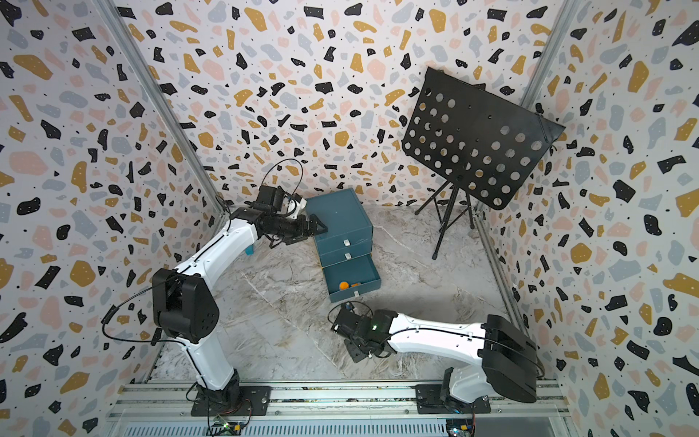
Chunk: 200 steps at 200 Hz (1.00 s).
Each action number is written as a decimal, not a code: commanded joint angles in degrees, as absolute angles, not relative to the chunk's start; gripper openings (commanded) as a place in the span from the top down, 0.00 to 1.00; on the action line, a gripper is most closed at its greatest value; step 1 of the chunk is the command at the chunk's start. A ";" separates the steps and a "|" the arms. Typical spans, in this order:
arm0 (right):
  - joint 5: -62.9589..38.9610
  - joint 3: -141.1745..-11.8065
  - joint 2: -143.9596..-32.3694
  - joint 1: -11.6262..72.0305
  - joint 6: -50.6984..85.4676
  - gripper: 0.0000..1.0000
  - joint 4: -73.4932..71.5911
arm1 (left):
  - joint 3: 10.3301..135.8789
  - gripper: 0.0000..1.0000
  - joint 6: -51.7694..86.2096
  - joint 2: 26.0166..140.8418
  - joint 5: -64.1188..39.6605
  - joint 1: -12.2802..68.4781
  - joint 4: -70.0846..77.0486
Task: Put the paint cans in the drawer according to color
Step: Pick up the paint can at the center of the board, then place the paint can in the drawer.
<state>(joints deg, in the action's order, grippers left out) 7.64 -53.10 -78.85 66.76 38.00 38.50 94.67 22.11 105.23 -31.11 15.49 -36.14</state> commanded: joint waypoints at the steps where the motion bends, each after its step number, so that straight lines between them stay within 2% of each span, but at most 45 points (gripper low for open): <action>1: 10.16 -57.59 -74.92 61.82 34.34 0.79 39.88 | 94.48 0.00 21.09 107.49 -28.74 15.80 -40.50; 29: 6.63 -61.62 -74.73 52.21 31.03 0.79 37.09 | 94.48 0.00 21.09 107.40 -28.82 15.82 -40.42; 58: 2.43 -67.44 -79.59 45.45 27.74 0.79 35.59 | 94.49 0.00 21.10 107.41 -28.95 15.81 -40.43; 96: 0.00 -72.13 -87.18 40.97 24.89 0.80 33.17 | 94.50 0.00 21.04 107.62 -28.76 15.78 -40.52; 165: 3.04 -74.22 -93.85 35.99 22.31 0.81 29.33 | 94.57 0.00 21.16 107.92 -28.89 15.77 -40.41; 190: 1.32 -74.32 -95.23 35.79 22.01 0.75 28.80 | 94.62 0.00 21.09 108.18 -28.91 15.74 -40.60; 200: 0.61 -73.69 -95.28 35.74 21.99 0.65 28.24 | 94.61 0.00 21.09 108.19 -28.92 15.73 -40.61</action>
